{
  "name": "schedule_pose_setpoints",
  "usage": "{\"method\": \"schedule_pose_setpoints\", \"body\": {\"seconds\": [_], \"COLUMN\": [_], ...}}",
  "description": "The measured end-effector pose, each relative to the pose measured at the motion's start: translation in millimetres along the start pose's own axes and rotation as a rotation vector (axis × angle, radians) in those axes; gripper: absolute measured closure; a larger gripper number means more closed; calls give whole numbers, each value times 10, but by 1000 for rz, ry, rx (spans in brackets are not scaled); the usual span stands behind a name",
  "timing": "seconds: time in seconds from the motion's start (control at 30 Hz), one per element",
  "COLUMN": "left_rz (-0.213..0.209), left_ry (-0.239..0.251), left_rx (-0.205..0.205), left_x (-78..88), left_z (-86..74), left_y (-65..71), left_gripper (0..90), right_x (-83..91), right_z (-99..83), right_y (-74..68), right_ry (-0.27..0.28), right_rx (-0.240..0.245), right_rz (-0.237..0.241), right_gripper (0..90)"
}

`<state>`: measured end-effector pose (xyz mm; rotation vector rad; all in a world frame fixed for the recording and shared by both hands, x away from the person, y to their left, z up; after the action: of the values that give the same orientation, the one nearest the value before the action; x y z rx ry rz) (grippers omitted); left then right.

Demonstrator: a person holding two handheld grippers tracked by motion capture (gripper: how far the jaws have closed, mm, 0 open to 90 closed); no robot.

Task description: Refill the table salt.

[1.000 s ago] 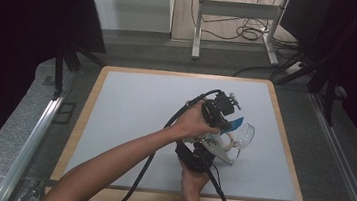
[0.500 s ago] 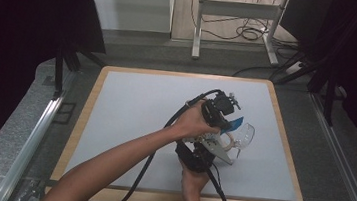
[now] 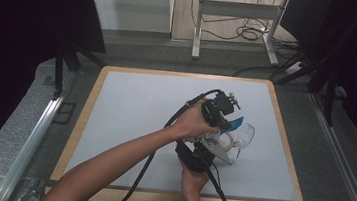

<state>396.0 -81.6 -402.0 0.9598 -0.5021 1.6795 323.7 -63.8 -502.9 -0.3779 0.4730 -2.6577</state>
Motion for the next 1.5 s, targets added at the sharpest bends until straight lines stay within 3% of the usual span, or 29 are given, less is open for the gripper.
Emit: {"method": "schedule_pose_setpoints", "body": {"seconds": [0.57,1.5], "left_rz": [-2,-19], "left_ry": [-6,-11], "left_rx": [-5,-3], "left_x": [-20,-29], "left_z": [22,4], "left_y": [-2,-26], "left_gripper": [900,900], "right_x": [-11,-49], "right_z": [17,7], "right_y": [12,13], "right_ry": [10,11], "right_rx": [-20,-12], "right_rz": [-10,-27], "right_gripper": [508,509]}}
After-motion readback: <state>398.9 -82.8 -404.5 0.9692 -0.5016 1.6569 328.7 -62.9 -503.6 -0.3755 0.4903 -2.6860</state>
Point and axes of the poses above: each handheld gripper's, and its own axes: x roughly backward along the jaws, z roughly out of its top, y roughly to its right, the point moved 4 cm from there along -x, roughly forward along the jaws, and after that the axes turned 7 degrees about -z, right-handed, at the moved point
